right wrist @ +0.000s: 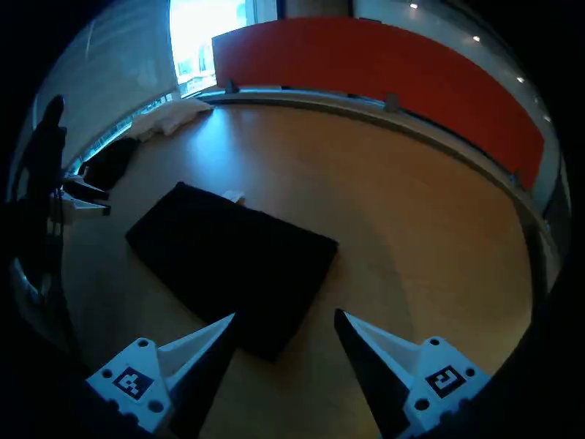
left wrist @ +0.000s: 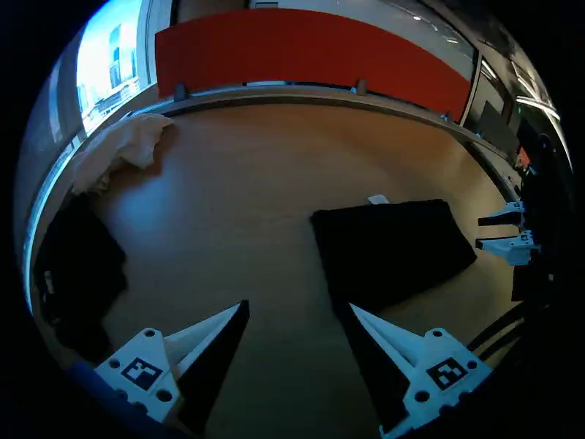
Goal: Fold towel
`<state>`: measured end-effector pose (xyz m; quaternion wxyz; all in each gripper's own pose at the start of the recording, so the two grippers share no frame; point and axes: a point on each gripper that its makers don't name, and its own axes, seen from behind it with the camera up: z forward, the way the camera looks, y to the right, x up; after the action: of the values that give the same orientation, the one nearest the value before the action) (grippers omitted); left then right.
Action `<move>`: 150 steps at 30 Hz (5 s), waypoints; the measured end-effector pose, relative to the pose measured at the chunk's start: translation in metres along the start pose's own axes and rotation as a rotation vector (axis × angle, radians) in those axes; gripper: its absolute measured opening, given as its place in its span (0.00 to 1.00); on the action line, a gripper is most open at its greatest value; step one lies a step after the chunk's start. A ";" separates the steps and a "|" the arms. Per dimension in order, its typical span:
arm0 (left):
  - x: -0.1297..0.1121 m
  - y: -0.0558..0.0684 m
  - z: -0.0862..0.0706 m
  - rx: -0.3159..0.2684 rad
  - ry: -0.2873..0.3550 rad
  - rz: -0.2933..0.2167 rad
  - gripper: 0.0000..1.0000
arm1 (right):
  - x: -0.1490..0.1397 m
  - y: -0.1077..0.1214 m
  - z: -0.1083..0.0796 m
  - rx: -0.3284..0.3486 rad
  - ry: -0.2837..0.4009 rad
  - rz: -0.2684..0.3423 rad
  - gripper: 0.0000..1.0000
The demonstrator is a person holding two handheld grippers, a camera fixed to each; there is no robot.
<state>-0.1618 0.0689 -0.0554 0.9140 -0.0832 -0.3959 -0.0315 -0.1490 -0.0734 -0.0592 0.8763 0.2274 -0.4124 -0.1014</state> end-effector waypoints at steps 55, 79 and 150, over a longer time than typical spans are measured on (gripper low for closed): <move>-0.045 -0.018 -0.044 0.041 -0.033 -0.051 0.90 | -0.054 -0.009 0.009 0.092 -0.114 -0.183 0.19; -0.043 -0.022 -0.048 0.044 -0.023 -0.054 0.90 | 0.002 -0.020 -0.007 0.086 -0.036 -0.229 0.04; -0.059 -0.056 -0.087 0.093 0.034 -0.164 0.90 | 0.090 -0.219 0.082 0.409 -0.048 -0.558 0.68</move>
<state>-0.1470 -0.0024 -0.1496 0.9178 -0.0073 -0.3867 -0.0892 -0.1520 -0.3237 -0.0579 0.7410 0.5000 -0.3668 -0.2576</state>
